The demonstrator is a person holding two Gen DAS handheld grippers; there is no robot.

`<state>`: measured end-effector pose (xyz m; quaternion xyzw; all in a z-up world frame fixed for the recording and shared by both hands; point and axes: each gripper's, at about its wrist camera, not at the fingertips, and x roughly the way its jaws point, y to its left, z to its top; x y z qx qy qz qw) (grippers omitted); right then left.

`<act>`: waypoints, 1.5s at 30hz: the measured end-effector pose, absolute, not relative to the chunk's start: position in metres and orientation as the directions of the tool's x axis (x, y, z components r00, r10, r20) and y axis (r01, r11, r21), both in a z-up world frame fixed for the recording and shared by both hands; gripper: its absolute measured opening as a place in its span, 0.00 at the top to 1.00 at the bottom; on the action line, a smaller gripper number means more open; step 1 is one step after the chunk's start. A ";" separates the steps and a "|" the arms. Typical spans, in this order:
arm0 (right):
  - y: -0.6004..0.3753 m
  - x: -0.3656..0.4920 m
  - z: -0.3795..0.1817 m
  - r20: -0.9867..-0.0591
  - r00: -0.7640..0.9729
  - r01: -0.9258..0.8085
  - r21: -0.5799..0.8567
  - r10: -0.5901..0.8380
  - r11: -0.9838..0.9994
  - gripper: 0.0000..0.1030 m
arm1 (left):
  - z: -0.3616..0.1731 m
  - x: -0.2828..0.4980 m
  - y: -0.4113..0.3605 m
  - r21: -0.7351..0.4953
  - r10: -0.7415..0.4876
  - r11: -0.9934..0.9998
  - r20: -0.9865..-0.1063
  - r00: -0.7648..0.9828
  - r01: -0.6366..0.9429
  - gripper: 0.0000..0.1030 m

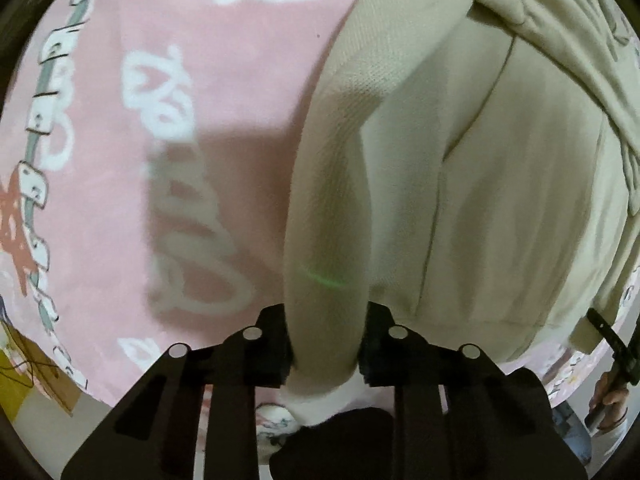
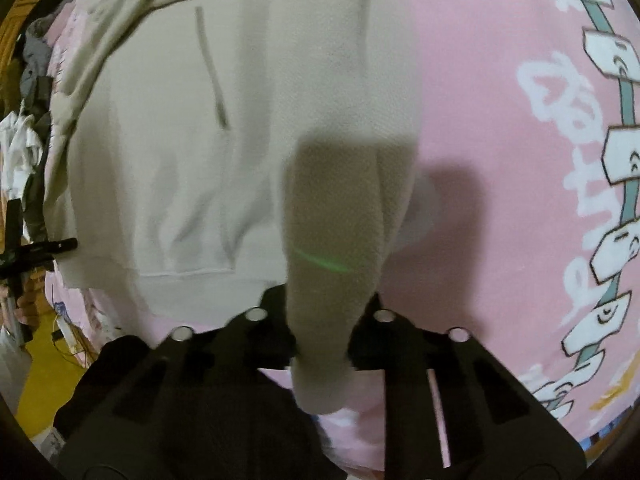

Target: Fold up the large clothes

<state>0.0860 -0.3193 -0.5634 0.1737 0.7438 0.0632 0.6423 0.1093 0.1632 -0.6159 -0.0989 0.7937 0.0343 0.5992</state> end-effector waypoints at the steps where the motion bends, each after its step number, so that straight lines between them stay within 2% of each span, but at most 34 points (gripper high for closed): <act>1: -0.316 0.088 -0.558 -0.926 -0.102 0.171 0.343 0.363 0.924 0.88 | -0.610 0.109 0.165 -0.059 -0.109 0.979 -0.961 -0.255 -0.196 0.81; 4: -0.313 0.092 -0.542 -0.902 -0.058 0.187 0.412 0.428 0.892 0.89 | -0.600 0.115 0.176 -0.055 -0.098 0.983 -0.964 -0.248 -0.173 0.88; 5: -0.313 0.091 -0.536 -0.896 -0.045 0.198 0.426 0.442 0.883 0.89 | -0.597 0.115 0.174 -0.099 -0.140 0.981 -0.958 -0.248 -0.169 0.92; 10: -0.324 0.103 -0.516 -0.845 0.050 0.255 0.527 0.533 0.811 0.89 | -0.576 0.128 0.159 -0.143 -0.169 0.980 -0.965 -0.199 -0.139 0.92; 18: -0.362 0.120 -0.480 -0.780 0.163 0.319 0.621 0.604 0.716 0.89 | -0.502 0.169 0.168 -0.224 -0.258 0.930 -0.963 -0.083 -0.293 0.92; 25: -0.383 0.142 -0.434 -0.700 0.278 0.335 0.712 0.657 0.617 0.89 | -0.453 0.209 0.156 -0.203 -0.229 0.898 -0.973 -0.019 -0.389 0.92; 30: -0.400 0.171 -0.388 -0.687 0.348 0.318 0.727 0.639 0.609 0.89 | -0.420 0.244 0.158 -0.234 -0.249 0.869 -0.968 0.023 -0.436 0.92; 40: -0.410 0.264 -0.327 -0.662 0.410 0.322 0.749 0.627 0.580 0.90 | -0.382 0.320 0.161 -0.314 -0.300 0.886 -0.949 0.094 -0.340 0.92; 45: -0.420 0.317 -0.323 -0.627 0.491 0.333 0.777 0.605 0.534 0.90 | -0.378 0.380 0.164 -0.316 -0.301 0.919 -0.949 0.099 -0.237 0.92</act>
